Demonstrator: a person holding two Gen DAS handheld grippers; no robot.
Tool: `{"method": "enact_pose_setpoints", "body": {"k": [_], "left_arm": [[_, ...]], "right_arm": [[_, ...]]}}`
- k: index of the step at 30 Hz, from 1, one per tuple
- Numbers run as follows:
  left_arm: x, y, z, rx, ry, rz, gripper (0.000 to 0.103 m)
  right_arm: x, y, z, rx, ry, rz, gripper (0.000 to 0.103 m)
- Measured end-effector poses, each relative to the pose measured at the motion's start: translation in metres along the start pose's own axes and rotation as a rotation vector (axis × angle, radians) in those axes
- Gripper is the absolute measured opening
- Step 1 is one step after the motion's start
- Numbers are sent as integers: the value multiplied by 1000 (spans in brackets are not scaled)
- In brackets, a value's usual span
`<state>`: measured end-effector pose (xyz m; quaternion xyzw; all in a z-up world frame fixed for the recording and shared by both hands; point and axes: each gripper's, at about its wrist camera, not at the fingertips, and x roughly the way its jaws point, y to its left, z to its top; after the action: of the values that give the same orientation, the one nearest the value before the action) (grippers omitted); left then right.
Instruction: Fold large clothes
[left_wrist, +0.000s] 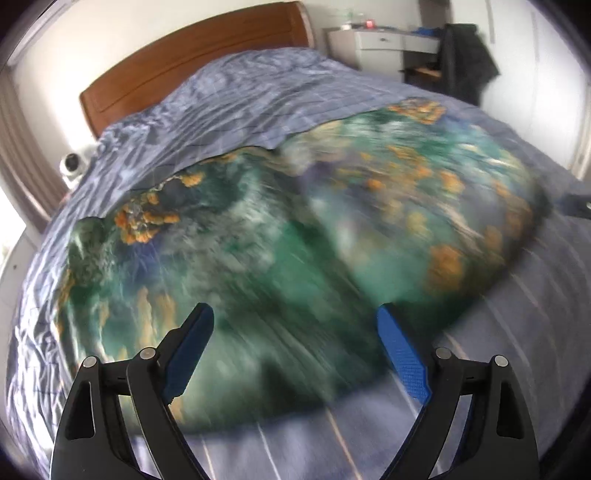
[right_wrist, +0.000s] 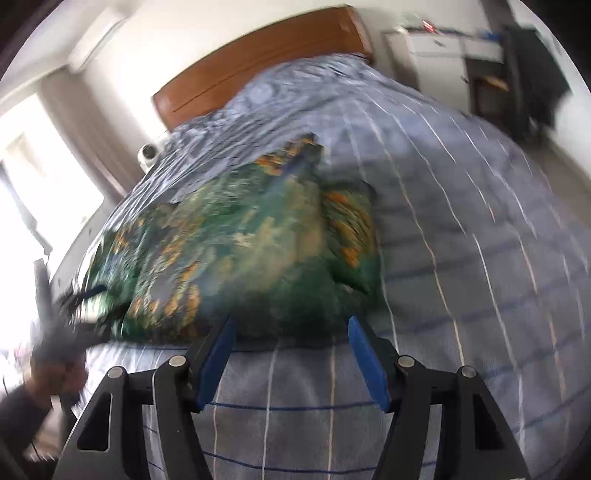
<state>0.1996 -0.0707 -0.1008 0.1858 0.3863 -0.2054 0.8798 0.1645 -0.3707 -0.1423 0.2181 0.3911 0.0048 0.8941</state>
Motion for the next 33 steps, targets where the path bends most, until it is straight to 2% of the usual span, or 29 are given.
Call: {"method": "enact_pose_setpoints", "body": {"k": [1,3,7,11,12,13,14,15,16,19,24,27,29,33], "left_arm": [[-4,0,-2,-8,1,-24,91],[-11,1,-2,-34,3,-57,91],[-27,7,9,-91,-12,-89,91],[-44,8,28,-92,-40,-104,91],[-47,7,32,-90,-43,-108,91],[-50,7,41,-86,-45,-119,91],[-52,6,48,-81,-44,-134,91],[-54,6,55,-75,-43,-151,91],[-56,4,68,-64,-46,-177,91],[-60,-3,101,-51,-41,-263,91],[-65,-20,162,-29,29,-451,91],[-75,-20,178,4,54,-495,91],[-80,-14,181,23,64,-463,92],[-75,6,165,34,98,-253,93]], "right_arm": [[2,-7,0,47,5,9,81],[8,-20,1,133,-2,53,91],[40,-35,13,282,13,142,92],[71,-46,12,441,12,179,94],[74,-49,9,480,0,195,79],[73,-50,7,490,-10,175,49],[69,-48,6,486,-28,179,46],[63,-44,5,469,-51,185,38],[55,-36,6,431,-76,178,34],[20,11,14,222,-176,143,31],[-22,98,21,-106,-294,141,30],[-34,157,13,-322,-336,143,30],[-35,199,2,-477,-354,147,30],[-30,254,-22,-672,-366,180,30]]}}
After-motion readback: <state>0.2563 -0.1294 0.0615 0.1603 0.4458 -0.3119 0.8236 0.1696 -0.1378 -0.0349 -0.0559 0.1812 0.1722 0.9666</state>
